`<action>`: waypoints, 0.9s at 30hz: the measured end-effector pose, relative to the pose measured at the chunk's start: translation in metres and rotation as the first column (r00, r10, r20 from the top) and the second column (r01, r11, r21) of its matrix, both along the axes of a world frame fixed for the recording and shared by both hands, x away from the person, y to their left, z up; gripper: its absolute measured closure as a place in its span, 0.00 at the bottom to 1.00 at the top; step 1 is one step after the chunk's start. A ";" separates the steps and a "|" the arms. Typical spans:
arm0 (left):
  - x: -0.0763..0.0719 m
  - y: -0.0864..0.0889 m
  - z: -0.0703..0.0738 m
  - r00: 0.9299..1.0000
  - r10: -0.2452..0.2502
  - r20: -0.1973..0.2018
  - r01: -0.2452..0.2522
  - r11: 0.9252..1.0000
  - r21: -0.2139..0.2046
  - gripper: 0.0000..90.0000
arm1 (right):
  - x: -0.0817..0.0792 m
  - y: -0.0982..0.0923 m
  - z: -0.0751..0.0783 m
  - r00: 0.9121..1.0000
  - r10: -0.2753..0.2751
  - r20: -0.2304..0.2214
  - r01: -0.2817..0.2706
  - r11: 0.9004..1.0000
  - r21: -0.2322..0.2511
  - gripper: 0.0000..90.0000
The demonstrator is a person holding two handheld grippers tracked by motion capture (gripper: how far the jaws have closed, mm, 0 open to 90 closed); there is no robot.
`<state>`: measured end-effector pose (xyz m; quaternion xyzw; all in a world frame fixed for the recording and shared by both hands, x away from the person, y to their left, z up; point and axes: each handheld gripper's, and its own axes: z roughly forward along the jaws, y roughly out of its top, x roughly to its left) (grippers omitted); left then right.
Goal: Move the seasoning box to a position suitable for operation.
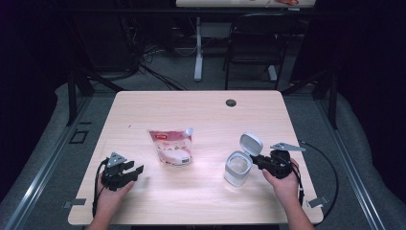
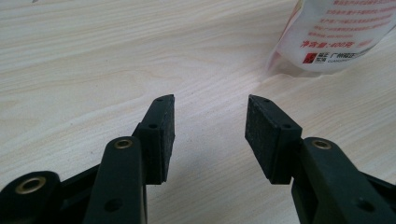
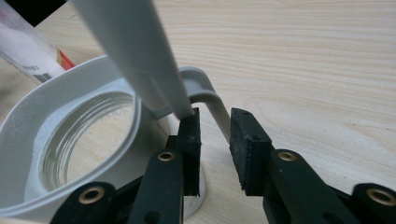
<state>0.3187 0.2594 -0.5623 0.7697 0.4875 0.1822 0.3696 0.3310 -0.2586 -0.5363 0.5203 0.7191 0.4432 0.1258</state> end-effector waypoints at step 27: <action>-0.005 0.003 0.011 1.000 -0.013 0.024 0.014 0.999 -0.034 0.60 | -0.047 -0.013 0.023 0.997 -0.011 0.078 0.016 0.998 -0.055 0.70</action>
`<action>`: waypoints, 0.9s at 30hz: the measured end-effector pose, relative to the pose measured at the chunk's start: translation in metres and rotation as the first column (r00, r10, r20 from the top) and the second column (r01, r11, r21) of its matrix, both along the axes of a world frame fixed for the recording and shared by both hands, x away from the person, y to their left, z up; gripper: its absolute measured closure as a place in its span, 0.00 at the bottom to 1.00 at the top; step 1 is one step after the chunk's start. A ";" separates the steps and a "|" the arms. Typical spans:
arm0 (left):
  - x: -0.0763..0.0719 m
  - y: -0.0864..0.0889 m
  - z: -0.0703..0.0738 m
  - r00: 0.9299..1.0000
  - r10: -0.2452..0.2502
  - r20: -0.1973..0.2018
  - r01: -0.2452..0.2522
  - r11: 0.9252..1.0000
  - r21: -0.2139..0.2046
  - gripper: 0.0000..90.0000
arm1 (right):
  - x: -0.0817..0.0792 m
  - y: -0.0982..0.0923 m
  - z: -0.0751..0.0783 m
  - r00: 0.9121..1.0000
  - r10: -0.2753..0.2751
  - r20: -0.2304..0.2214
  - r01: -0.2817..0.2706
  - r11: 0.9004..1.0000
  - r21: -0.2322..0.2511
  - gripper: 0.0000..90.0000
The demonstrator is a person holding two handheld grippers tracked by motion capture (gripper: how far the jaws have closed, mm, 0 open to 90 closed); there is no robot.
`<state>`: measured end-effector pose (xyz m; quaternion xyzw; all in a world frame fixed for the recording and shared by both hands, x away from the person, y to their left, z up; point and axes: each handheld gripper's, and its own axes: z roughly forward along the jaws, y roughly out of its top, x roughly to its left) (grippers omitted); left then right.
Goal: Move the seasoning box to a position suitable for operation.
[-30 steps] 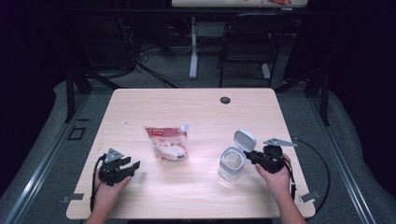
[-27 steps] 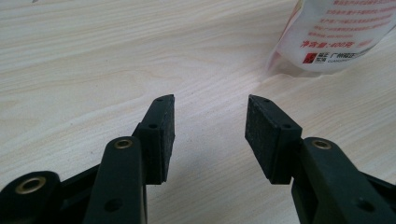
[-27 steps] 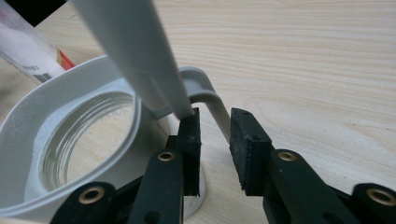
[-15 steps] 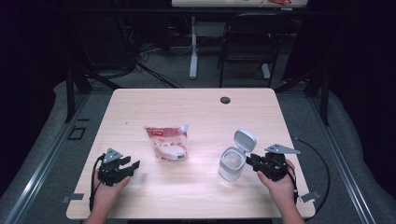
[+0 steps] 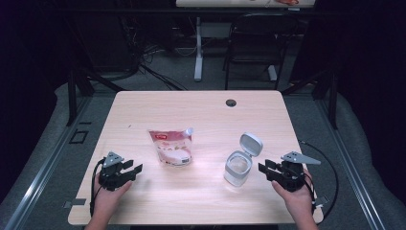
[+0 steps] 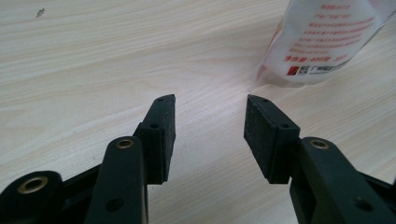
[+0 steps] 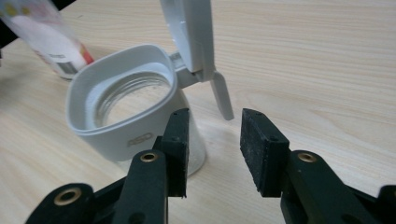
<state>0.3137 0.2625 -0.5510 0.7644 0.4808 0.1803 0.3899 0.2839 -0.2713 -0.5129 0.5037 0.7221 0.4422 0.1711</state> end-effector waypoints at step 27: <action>-0.001 -0.022 0.083 0.994 -0.091 0.058 0.092 0.996 -0.017 0.61 | -0.006 0.043 0.079 0.978 0.112 0.175 -0.104 0.993 -0.056 0.60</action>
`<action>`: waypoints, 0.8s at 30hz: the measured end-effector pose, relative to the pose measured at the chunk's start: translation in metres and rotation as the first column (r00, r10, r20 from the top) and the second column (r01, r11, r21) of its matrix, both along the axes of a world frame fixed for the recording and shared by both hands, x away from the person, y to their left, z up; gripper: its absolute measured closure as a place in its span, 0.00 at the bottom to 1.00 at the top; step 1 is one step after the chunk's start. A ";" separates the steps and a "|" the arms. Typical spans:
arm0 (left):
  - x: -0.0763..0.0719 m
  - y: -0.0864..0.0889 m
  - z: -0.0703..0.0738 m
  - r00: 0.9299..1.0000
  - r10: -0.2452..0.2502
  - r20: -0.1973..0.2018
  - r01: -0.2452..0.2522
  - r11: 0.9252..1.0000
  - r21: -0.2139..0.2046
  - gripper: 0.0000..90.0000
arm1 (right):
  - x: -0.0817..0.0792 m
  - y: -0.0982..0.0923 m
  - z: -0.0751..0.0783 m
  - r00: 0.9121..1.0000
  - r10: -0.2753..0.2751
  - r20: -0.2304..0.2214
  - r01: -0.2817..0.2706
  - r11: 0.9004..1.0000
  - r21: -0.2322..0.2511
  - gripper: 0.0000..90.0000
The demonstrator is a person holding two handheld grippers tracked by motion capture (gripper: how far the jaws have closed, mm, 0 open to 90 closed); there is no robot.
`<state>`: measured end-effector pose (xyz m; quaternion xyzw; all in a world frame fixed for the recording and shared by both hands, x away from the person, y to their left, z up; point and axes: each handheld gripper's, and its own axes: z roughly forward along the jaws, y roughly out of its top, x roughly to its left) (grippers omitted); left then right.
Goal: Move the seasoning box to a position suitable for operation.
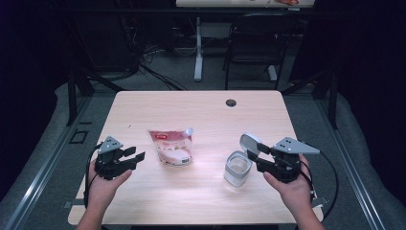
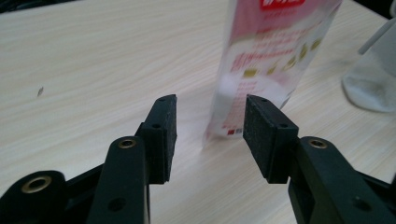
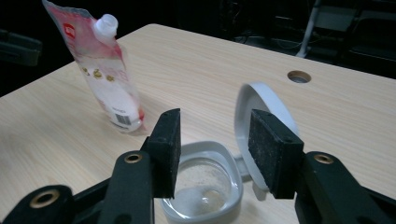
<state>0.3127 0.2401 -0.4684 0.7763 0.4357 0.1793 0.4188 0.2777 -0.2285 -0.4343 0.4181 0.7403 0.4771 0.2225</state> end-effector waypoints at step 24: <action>0.032 -0.020 0.023 0.998 -0.041 0.038 0.043 0.998 -0.056 0.66 | 0.048 0.071 0.011 0.991 0.133 -0.002 -0.133 0.991 -0.003 0.67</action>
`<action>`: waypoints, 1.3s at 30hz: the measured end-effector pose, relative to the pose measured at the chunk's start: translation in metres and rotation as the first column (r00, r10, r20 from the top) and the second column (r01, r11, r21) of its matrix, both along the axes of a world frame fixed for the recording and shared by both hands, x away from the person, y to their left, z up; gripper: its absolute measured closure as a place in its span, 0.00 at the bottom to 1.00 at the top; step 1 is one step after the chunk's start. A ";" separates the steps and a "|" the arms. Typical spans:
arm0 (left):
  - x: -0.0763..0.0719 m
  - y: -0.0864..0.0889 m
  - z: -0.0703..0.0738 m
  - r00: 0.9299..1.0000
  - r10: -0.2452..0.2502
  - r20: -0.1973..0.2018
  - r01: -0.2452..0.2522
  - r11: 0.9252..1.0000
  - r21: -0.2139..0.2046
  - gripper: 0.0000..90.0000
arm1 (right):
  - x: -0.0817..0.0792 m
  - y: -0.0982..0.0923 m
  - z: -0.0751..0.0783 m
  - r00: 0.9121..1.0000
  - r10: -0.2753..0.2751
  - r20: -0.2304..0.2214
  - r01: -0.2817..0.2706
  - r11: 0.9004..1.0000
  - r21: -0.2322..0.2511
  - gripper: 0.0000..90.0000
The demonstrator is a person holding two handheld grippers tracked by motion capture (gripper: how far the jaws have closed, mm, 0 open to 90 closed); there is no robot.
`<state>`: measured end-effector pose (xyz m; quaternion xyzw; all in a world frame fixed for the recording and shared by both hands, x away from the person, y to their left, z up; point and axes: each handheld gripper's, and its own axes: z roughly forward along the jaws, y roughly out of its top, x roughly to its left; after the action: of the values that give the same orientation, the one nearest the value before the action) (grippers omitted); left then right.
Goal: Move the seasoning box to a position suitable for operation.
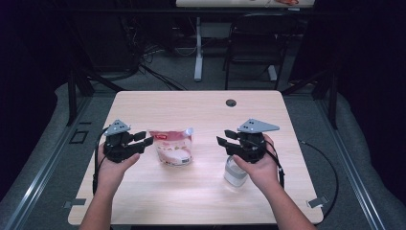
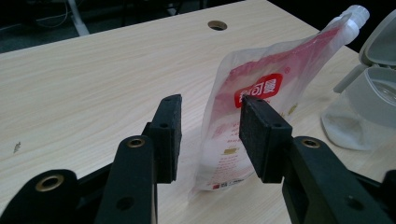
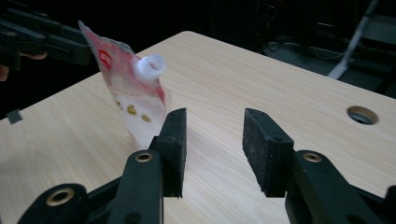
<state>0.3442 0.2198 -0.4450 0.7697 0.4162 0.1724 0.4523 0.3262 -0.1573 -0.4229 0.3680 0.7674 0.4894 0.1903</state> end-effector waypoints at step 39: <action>0.000 -0.004 -0.002 0.999 -0.039 0.008 0.039 0.999 0.033 0.86 | 0.033 0.087 -0.022 0.992 0.125 -0.006 -0.125 0.990 -0.070 0.77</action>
<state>0.3438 0.2161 -0.4474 0.7844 0.3963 0.1737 0.4444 0.3594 -0.0705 -0.4448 0.3128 0.8059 0.4726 0.1715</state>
